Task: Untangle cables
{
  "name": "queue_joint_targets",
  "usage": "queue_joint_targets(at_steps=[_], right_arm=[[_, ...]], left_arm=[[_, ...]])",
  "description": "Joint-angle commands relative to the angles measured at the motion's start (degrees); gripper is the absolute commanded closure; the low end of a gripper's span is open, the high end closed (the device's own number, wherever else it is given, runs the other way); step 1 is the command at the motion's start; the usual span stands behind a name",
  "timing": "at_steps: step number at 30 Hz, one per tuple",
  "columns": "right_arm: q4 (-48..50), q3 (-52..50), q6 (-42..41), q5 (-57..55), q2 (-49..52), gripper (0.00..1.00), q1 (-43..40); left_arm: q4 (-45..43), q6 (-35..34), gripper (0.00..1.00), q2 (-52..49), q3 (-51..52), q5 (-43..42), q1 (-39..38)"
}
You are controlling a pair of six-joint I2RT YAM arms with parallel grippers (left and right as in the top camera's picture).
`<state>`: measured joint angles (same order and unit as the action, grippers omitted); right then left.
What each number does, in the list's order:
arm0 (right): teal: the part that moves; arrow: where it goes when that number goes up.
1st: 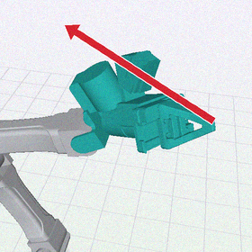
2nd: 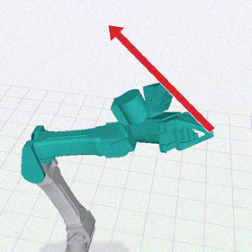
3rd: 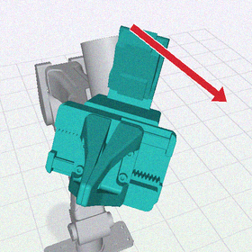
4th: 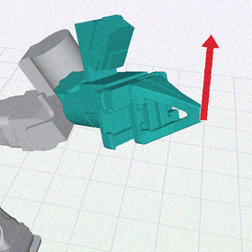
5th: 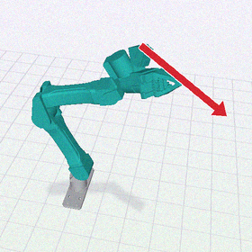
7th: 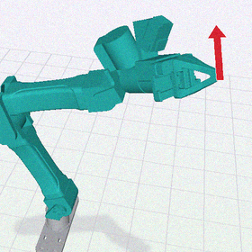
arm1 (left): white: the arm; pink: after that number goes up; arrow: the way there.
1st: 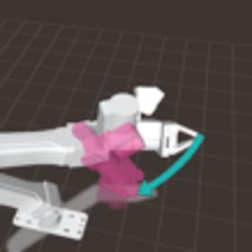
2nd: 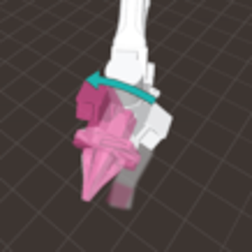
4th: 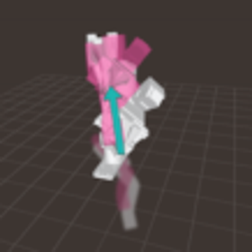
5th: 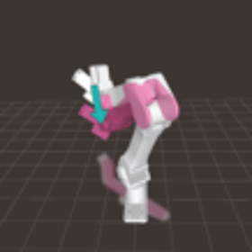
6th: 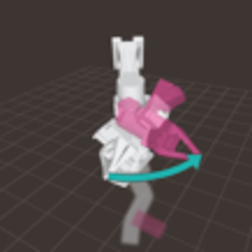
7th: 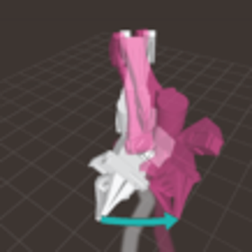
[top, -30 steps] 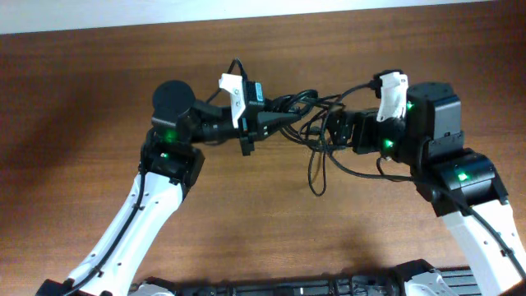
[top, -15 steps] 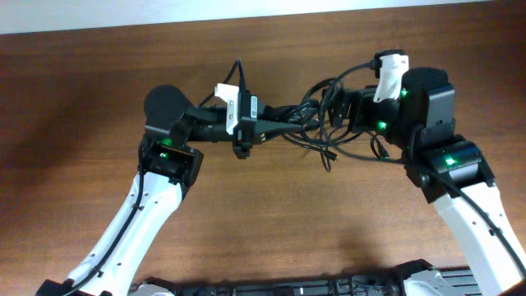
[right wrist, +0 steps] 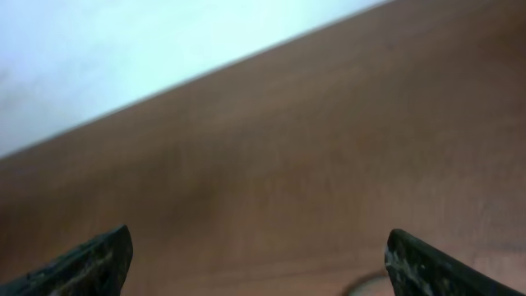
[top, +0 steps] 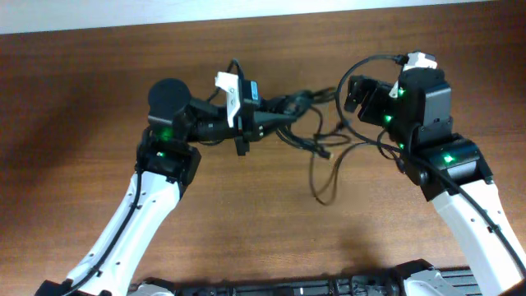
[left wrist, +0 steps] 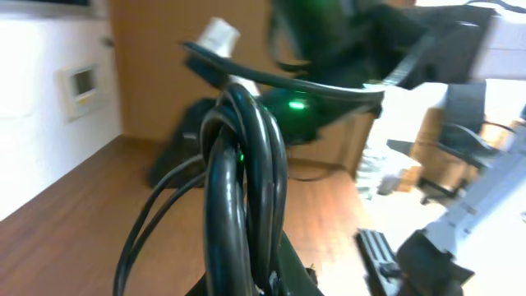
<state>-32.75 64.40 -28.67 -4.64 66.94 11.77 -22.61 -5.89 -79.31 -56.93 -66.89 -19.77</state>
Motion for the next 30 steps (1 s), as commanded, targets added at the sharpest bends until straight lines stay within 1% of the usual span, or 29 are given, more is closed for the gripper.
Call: queue_joint_targets(at_steps=[1, 4, 5, 8, 11, 13, 14, 16, 18, 19, 20, 21, 22, 23, 24, 25, 27, 29, 30], right_arm=[[-1.8, 0.3, 3.2, 9.4, -0.1, 0.03, 0.2], [-1.7, 0.3, 10.6, 21.9, -0.3, 0.03, 0.2], [-1.5, 0.3, 12.0, 24.1, -0.8, 0.03, 0.2], [-0.8, 0.3, 12.9, 27.3, -2.8, 0.03, 0.2], [-1.1, 0.3, 19.4, 30.0, -4.2, 0.03, 0.2], [-1.0, 0.3, 22.8, 30.0, -4.0, 0.03, 0.2], [-0.4, 0.3, 22.9, 29.9, -3.8, 0.03, 0.2], [2.4, 0.3, 22.9, 29.9, -3.8, 0.03, 0.2], [7.2, 0.3, 22.9, 29.9, -3.6, 0.03, 0.2], [10.8, 0.3, 22.4, 29.9, -2.9, 0.03, 0.2], [12.9, 0.3, 22.4, 29.5, -2.3, 0.03, 0.2], [14.8, 0.3, 22.4, 28.9, -1.7, 0.03, 0.2], [17.1, 0.3, 22.2, 26.6, -0.7, 0.03, 0.2], [18.3, 0.3, 22.2, 21.6, 0.2, 0.03, 0.2], [18.3, 0.3, 19.8, 14.1, 0.6, 0.03, 0.2], [18.2, 0.3, 15.6, 4.9, 0.7, 0.03, 0.2], [18.7, 0.3, 11.1, -8.4, 0.7, 0.03, 0.0], [18.5, 0.3, 11.0, -15.0, 0.7, 0.03, -1.6], [18.1, 0.3, 11.0, -15.2, 0.7, 0.03, -2.4]], left_arm=[[1.5, -1.9, 1.0, 0.2, -0.5, 7.1, 0.5], [2.0, -2.4, 1.0, 0.2, -0.5, 8.1, 0.5], [2.0, -2.4, 1.0, 0.2, -0.5, 8.0, 0.4], [2.5, -2.2, 1.0, 0.2, -0.5, 8.0, 0.4], [0.9, -3.3, 1.0, 0.2, -0.5, 7.3, 0.4], [-4.2, -7.1, 1.0, 0.2, -0.5, 3.3, 0.4], [-7.1, -9.4, 1.0, 0.2, -0.5, 1.5, 0.4], [-8.7, -11.5, 1.0, 0.2, -0.5, 1.1, 0.3], [-9.3, -12.2, 1.0, 0.2, -0.5, 1.1, -0.3], [-11.3, -14.5, 1.0, 0.2, -0.5, 1.1, -0.7], [-15.0, -17.8, 1.0, 0.2, -0.5, 0.4, -1.3], [-17.6, -19.6, 1.0, 0.2, -0.5, -0.7, -1.7], [-19.9, -21.9, 1.0, 0.2, -0.5, -1.3, -2.2], [-20.5, -23.5, 1.0, 0.2, -0.5, -1.3, -2.6], [-20.5, -24.5, 1.0, 0.2, -0.5, -1.3, -2.6], [-20.5, -25.0, 1.0, 0.2, -0.5, -1.3, -2.6], [-20.5, -26.3, 1.0, 0.2, -0.5, -1.3, -2.6], [-20.5, -26.7, 1.0, 0.2, -0.5, -1.2, -2.5], [-20.5, -26.6, 1.0, 0.2, -0.5, -1.2, -2.4]])
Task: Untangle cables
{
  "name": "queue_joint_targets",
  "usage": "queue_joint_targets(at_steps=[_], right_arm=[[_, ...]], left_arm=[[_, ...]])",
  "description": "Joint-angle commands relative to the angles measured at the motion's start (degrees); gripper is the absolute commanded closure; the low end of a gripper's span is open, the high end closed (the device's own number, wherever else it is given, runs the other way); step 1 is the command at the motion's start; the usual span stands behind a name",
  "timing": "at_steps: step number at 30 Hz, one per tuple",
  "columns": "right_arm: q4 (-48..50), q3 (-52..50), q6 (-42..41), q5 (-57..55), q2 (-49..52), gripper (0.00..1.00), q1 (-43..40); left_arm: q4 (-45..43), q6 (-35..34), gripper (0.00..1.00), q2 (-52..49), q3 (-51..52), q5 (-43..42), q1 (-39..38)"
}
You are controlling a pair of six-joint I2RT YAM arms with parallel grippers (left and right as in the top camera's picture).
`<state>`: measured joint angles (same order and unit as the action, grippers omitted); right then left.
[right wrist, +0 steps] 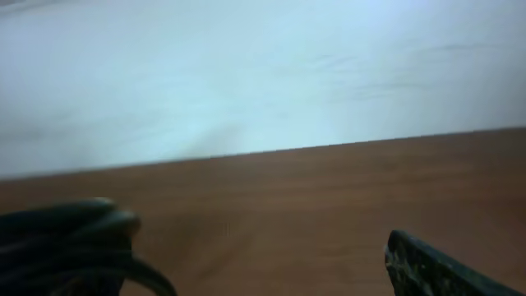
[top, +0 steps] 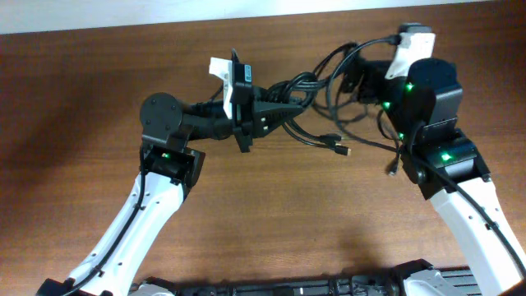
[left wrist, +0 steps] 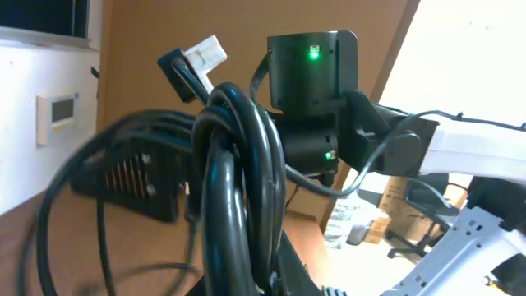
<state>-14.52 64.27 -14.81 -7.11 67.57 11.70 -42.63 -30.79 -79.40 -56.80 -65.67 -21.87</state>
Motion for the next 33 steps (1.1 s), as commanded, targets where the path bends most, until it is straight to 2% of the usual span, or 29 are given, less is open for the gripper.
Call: queue_joint_targets(at_steps=[1, 5, 12, 15, 18, 21, 23, 25, 27, 30, 33], right_arm=[[-0.8, 0.4, -3.0, -12.6, 0.0, 0.03, -3.1], [-10.8, 0.4, -3.1, -11.8, 0.0, 0.03, -5.0], [-22.7, 0.4, 10.6, 14.0, -0.2, 0.02, -5.0], [-25.2, 0.4, 13.0, 23.3, -1.5, 0.02, -5.0], [-26.4, 0.4, 12.9, 27.1, -4.2, 0.0, -5.0], [-25.7, 0.4, 12.3, 32.8, -7.7, 0.01, -5.0], [-24.5, 0.4, 7.7, 36.2, -9.9, 0.01, -5.0], [-23.1, 0.4, 2.1, 36.8, -11.0, 0.01, -5.0], [-19.8, 0.4, -8.1, 40.3, -11.6, 0.01, -5.0], [-16.0, 0.4, -16.7, 47.2, -11.6, 0.01, -5.0], [-11.5, 0.4, -27.5, 51.7, -11.6, 0.01, -5.0]], left_arm=[[-0.4, -1.7, 1.0, 0.3, -0.6, -2.4, -0.1], [0.3, -1.7, 1.0, 0.3, -0.6, -2.5, 2.4], [0.4, -0.4, 1.0, 0.3, -0.6, -0.9, 2.7], [6.8, 3.7, 1.0, 0.3, -0.6, 3.2, 4.6], [18.8, 8.5, 1.0, 0.3, -0.6, 9.4, 7.0], [19.5, 15.0, 1.0, 0.3, -0.6, 7.4, 7.5], [20.6, 25.2, 1.0, 0.3, -0.6, 2.3, 7.3], [22.2, 31.0, 1.0, 0.3, -0.6, -0.8, 7.3], [25.7, 39.0, 1.0, 0.3, -0.6, -4.0, 7.3], [27.1, 41.7, 1.0, 0.3, -0.6, -4.0, 7.1], [28.1, 48.8, 1.0, 0.3, -0.6, -4.0, 5.4]])
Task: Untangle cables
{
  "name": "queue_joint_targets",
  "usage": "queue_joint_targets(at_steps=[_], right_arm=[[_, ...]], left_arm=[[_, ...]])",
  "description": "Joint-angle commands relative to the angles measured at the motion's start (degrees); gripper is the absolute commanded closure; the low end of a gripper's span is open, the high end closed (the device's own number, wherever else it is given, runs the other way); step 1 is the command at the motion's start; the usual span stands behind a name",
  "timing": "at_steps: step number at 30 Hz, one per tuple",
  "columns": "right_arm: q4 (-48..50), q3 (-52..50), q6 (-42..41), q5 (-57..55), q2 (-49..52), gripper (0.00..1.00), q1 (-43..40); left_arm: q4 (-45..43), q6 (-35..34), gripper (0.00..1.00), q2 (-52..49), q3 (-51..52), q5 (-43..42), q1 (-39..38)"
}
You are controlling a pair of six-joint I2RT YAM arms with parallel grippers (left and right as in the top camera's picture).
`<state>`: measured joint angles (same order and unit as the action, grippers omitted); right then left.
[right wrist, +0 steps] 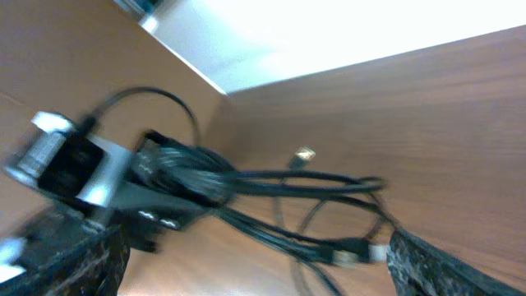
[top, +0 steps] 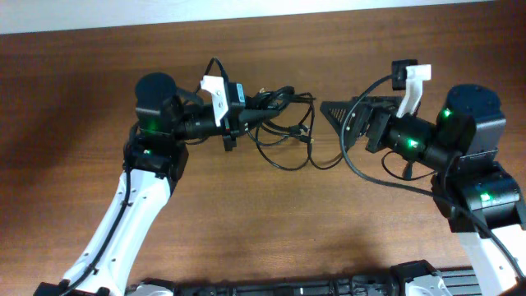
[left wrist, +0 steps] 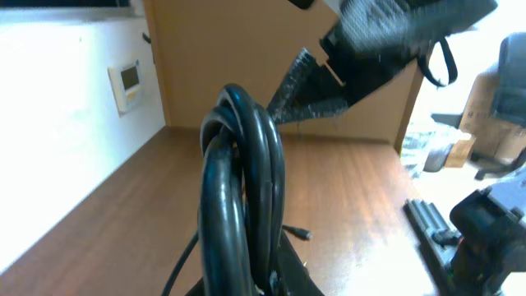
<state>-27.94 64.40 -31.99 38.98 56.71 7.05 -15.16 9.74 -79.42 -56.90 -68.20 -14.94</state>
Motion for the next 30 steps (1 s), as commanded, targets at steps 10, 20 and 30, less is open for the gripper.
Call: queue_joint_targets(at_steps=[10, 20, 30], right_arm=[[0.2, 0.3, -22.5, 12.0, -0.4, 0.38, -0.3], [-1.8, 0.3, -22.5, 12.0, 3.0, 0.6, -0.3], [-1.9, 0.3, -22.3, 11.7, 4.2, 0.83, -0.3]], left_arm=[[3.5, 20.6, 1.0, -0.2, -0.5, 15.6, -12.6], [3.7, 20.9, 1.0, -0.5, -0.5, 20.9, -14.9], [2.2, 22.7, 1.0, -0.5, -0.5, 15.8, -15.1]])
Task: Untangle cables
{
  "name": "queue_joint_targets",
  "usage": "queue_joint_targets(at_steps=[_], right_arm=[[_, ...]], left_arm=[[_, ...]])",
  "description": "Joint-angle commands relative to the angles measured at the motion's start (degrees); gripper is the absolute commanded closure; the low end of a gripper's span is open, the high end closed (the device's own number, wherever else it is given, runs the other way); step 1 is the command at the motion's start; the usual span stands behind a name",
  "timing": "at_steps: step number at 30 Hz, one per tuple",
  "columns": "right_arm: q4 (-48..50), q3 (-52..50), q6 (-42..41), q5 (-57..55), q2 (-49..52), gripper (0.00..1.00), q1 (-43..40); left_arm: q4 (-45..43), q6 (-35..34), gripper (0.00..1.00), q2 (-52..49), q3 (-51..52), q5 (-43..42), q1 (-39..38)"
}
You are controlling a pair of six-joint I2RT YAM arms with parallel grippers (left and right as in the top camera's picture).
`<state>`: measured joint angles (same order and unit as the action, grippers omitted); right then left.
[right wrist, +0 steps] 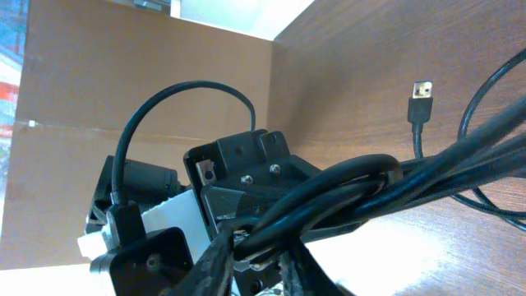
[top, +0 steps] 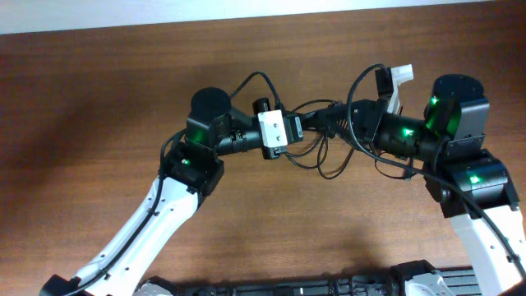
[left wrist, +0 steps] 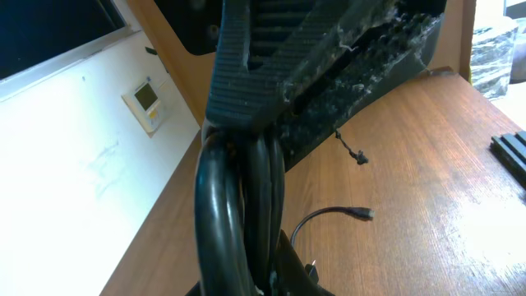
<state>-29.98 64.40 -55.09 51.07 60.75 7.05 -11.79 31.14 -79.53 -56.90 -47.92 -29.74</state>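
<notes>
A bundle of black cables (top: 319,123) hangs above the table's middle, loose loops (top: 332,167) drooping below it. My left gripper (top: 305,131) reaches in from the left and is shut on the cable bundle (left wrist: 220,205). Tip to tip with it, my right gripper (top: 335,123) comes from the right and is shut on the same bundle (right wrist: 345,191). The left wrist view shows a right finger (left wrist: 329,74) right above the left gripper (left wrist: 246,271). In the right wrist view the right gripper (right wrist: 267,255) pinches the strands just in front of the left gripper (right wrist: 246,173). A USB plug (right wrist: 421,90) dangles free.
Brown wooden table (top: 99,99) with its far edge against a white wall. Two loose cable ends (left wrist: 362,214) lie or hang over the wood. Both arms' bases stand at the near edge.
The right gripper was open and well to the right of the bundle; now it is shut on the bundle beside the left gripper. The left arm has moved right with the bundle.
The left gripper held the bundle throughout. At first the right gripper was at the back right with cables looped round it. Then the arms stood apart, the right gripper open facing the bundle. Now both grippers hold the bundle tip to tip.
</notes>
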Motion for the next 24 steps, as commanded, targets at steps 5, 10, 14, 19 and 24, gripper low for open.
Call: queue_joint_targets(at_steps=[5, 10, 14, 19, 24], right_arm=[[-0.1, 0.3, 2.3, -0.5, 0.2, 0.88, -0.3], [0.0, 0.3, 2.3, -0.7, 0.2, 0.82, -0.3], [-0.1, 0.3, 2.3, -0.7, 1.4, 0.82, -0.3], [-0.7, 0.3, 2.3, -0.7, 2.8, 0.96, -0.3], [-0.8, 0.3, 5.7, -1.9, 2.8, 0.96, -0.3]], left_arm=[[-2.5, 1.3, 1.0, -0.3, -0.5, -8.0, -0.3], [-2.3, 1.3, 1.0, -0.3, -0.5, -10.4, -0.3], [-2.9, 1.3, 1.0, -0.3, -0.5, -11.3, -0.3], [-3.7, 1.3, 1.0, -0.3, -0.5, -11.3, -0.3], [-3.8, 1.2, 0.31, -0.3, -0.5, -13.7, -0.2]])
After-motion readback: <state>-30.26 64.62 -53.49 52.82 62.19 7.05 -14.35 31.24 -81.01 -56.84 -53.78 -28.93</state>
